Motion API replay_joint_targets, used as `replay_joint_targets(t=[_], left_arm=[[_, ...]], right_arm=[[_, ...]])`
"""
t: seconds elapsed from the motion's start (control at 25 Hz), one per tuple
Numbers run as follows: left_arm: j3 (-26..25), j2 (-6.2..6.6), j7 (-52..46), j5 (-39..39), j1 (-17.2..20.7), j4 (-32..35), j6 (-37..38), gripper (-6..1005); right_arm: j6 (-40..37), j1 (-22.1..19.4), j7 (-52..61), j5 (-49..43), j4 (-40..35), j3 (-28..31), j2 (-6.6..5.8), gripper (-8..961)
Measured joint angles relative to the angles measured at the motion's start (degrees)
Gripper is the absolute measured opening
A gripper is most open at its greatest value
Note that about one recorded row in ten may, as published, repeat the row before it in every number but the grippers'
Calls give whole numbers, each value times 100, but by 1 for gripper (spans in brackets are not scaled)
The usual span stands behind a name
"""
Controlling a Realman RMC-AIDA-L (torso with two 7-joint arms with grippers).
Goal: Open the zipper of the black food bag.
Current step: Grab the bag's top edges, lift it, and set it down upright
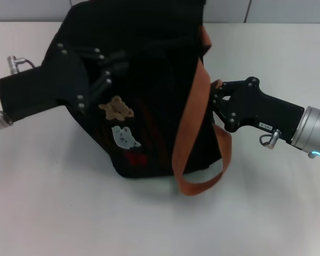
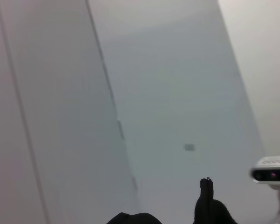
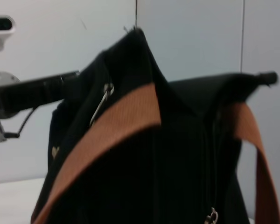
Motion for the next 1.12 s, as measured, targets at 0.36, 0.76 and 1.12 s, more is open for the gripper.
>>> replay_joint_targets(t=[0.36,0.76,1.12], left_arm=[[-722,14,1,0,202,-31,0,174],[-1035,25,46,-1,479,-89,-6,179],[-1265,21,137,-2,689,-638,-421,182]], right_arm=[[356,-72,-4,0,-18,0,-5,-1],[386,-136,41,133,-102,14,-27,17],[27,-199,60,1058,-28,40,-17,105]])
